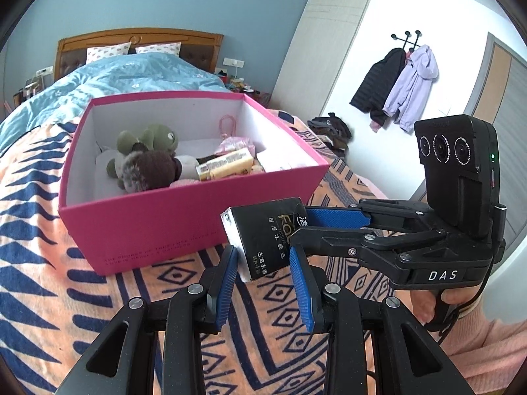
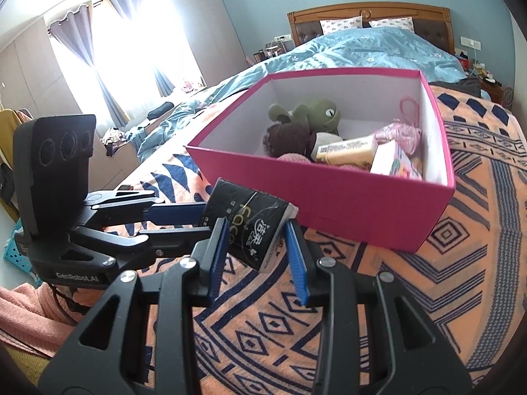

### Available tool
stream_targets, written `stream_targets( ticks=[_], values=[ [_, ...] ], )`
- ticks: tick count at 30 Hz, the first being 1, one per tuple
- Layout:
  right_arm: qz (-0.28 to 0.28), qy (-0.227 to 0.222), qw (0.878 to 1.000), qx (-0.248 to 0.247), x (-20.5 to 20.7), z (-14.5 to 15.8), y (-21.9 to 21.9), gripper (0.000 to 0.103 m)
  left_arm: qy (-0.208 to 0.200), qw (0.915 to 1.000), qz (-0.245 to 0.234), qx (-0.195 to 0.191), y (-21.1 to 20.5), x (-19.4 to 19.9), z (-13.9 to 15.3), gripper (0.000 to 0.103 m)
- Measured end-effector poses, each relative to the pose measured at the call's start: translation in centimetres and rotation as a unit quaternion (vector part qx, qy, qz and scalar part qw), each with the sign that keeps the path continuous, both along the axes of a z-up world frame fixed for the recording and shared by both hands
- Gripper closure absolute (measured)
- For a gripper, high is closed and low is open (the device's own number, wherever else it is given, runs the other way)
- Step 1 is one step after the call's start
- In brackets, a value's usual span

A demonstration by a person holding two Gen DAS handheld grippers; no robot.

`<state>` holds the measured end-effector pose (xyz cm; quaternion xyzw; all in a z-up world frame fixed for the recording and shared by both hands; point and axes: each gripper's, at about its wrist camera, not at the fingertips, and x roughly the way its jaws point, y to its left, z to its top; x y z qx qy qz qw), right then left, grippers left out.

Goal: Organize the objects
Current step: 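Carry the black tissue pack with both grippers toward the pink box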

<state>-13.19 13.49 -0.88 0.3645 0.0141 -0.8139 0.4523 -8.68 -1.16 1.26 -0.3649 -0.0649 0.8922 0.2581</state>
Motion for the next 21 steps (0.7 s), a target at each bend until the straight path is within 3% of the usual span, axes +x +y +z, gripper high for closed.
stream_targets(
  ticks=[21],
  values=[
    [-0.014,0.025,1.000,-0.009,-1.5,2.1,0.6,0.065,0.025,0.9997,-0.004,0.002,0.8,-1.5,1.4,0.070]
  ],
)
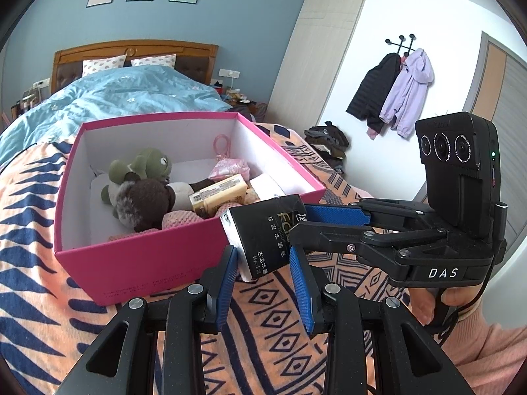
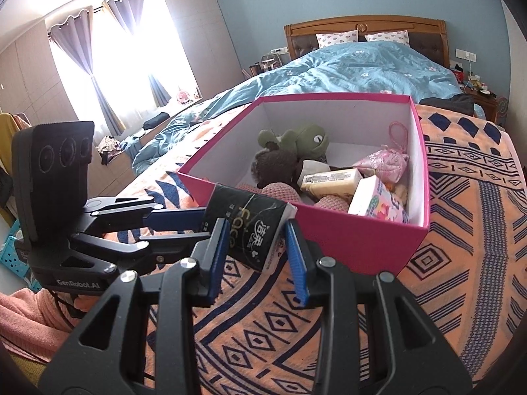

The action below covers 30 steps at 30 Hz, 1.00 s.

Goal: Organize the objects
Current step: 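Carry the black tissue pack with both grippers toward the pink box, then bring the black pack over the box rim beside the other items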

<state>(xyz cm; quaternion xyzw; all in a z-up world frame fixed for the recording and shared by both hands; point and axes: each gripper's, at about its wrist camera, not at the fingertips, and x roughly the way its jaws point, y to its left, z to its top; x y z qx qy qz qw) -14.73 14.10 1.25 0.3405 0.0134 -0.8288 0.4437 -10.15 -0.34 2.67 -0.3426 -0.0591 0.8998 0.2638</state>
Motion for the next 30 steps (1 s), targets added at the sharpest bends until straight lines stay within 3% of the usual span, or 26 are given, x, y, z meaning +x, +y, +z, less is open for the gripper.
stream_targets(
  ticks=[30],
  values=[
    [-0.010,0.017,1.000,-0.005,-1.4,1.3,0.4,0.064,0.007,1.0000,0.000,-0.004,0.6,-1.3,0.5,0.070]
  ],
)
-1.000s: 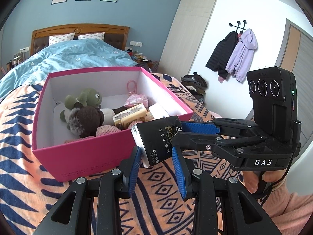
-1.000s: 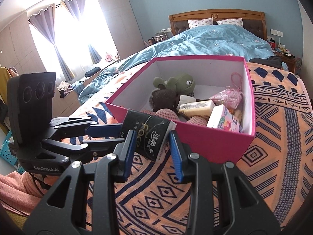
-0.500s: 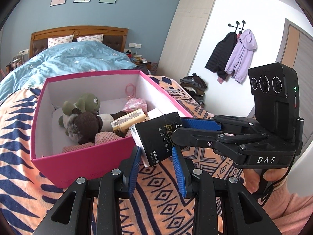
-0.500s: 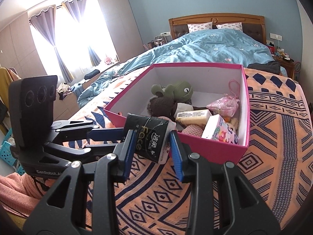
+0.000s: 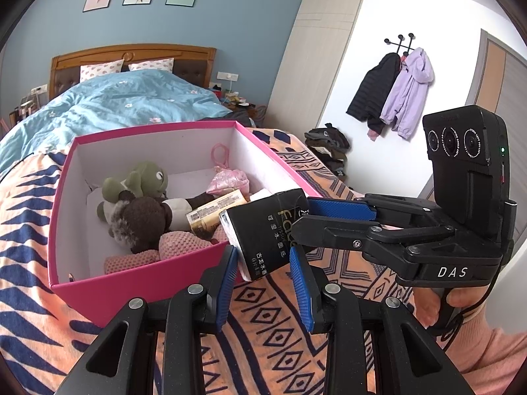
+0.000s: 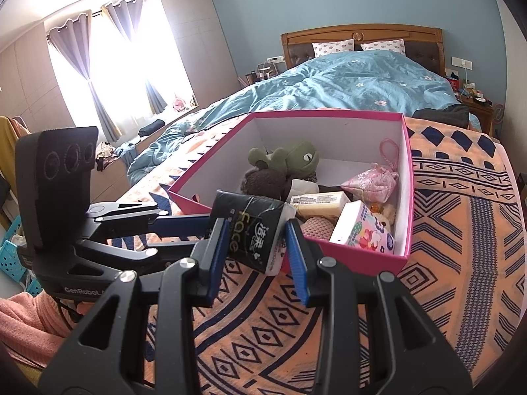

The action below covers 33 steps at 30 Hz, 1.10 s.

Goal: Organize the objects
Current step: 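Bring the black pack over the box rim beside the other items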

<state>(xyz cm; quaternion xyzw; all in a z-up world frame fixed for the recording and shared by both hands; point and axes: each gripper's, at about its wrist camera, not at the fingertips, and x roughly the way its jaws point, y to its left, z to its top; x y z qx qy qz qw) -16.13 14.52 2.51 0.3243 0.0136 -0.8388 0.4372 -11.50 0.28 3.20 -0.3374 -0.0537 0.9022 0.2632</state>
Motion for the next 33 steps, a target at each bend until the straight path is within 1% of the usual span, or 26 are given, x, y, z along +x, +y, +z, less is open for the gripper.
stream_targets(
  ticks=[33],
  values=[
    [-0.001,-0.004,1.000,0.000,-2.0,0.4,-0.7,0.064,-0.005,0.9999,0.011,-0.007,-0.3,-2.8,-0.2,0.070]
  ],
)
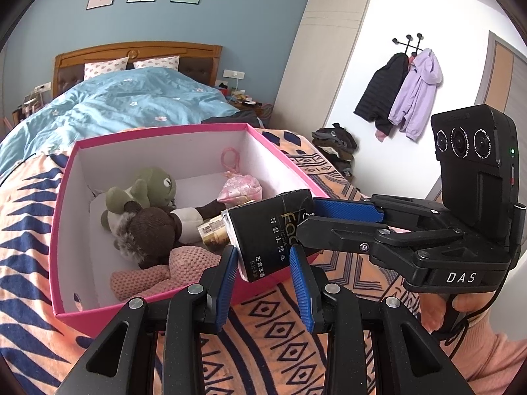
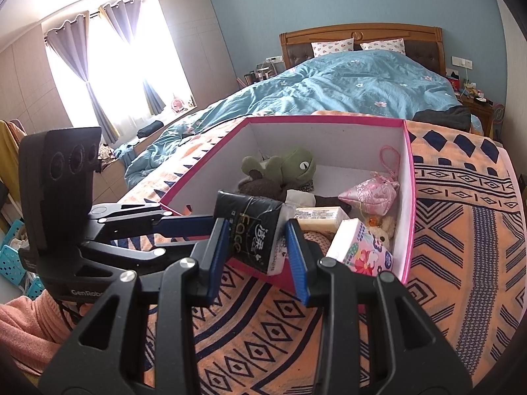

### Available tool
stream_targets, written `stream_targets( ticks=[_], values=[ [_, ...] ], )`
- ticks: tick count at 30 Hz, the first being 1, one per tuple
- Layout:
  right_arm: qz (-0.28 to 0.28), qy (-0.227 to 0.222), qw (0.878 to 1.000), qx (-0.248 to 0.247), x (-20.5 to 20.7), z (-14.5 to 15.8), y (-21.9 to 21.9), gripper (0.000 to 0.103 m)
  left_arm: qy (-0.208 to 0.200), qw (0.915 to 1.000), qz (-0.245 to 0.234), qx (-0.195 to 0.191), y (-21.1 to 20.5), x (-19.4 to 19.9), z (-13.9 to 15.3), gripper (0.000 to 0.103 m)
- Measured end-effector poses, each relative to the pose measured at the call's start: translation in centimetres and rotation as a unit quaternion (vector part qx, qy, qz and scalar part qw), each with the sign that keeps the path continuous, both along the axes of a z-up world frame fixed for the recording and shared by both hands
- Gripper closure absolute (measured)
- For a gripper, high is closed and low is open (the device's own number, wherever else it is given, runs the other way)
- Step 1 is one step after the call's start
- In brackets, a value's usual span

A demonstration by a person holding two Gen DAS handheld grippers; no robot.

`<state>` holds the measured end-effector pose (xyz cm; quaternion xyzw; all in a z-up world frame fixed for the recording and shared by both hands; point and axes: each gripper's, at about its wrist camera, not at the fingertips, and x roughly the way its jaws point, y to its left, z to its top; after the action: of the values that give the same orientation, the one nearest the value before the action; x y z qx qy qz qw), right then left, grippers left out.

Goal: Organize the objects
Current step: 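Bring the black pack over the box rim beside the other items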

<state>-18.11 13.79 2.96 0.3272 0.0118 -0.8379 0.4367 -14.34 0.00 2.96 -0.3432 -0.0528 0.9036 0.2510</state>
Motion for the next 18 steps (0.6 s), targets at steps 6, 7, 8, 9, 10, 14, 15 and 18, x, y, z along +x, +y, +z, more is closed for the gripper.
stream_targets(
  ticks=[6,7,8,9,10,14,15,18],
  values=[
    [-0.001,-0.003,1.000,0.001,-0.35,-0.17,-0.20,0.064,-0.003,1.0000,0.002,-0.001,-0.01,-0.25,-0.09,0.070],
    [-0.001,-0.004,1.000,0.001,-0.42,-0.22,-0.24,0.064,-0.004,1.0000,0.002,-0.001,-0.05,-0.33,-0.15,0.070],
    [-0.001,-0.004,1.000,0.002,-0.47,-0.24,-0.29,0.064,-0.005,1.0000,0.002,-0.001,-0.05,-0.37,-0.20,0.070],
    [-0.001,-0.004,1.000,0.002,-0.50,-0.27,-0.30,0.064,-0.006,1.0000,0.003,-0.001,-0.05,-0.41,-0.24,0.070],
    [-0.001,-0.004,1.000,0.003,-0.55,-0.29,-0.33,0.064,-0.006,1.0000,0.003,0.000,-0.09,-0.44,-0.25,0.070],
    [-0.002,-0.006,1.000,0.003,-0.67,-0.34,-0.34,0.064,-0.006,1.0000,0.003,0.000,-0.20,-0.53,-0.26,0.070],
    [-0.002,-0.007,1.000,0.003,-0.71,-0.35,-0.36,0.064,-0.007,1.0000,0.003,0.000,-0.21,-0.53,-0.26,0.070],
    [-0.003,-0.008,1.000,0.003,-0.86,-0.42,-0.43,0.064,-0.007,1.0000,0.004,0.000,-0.24,-0.60,-0.22,0.070]
  ],
)
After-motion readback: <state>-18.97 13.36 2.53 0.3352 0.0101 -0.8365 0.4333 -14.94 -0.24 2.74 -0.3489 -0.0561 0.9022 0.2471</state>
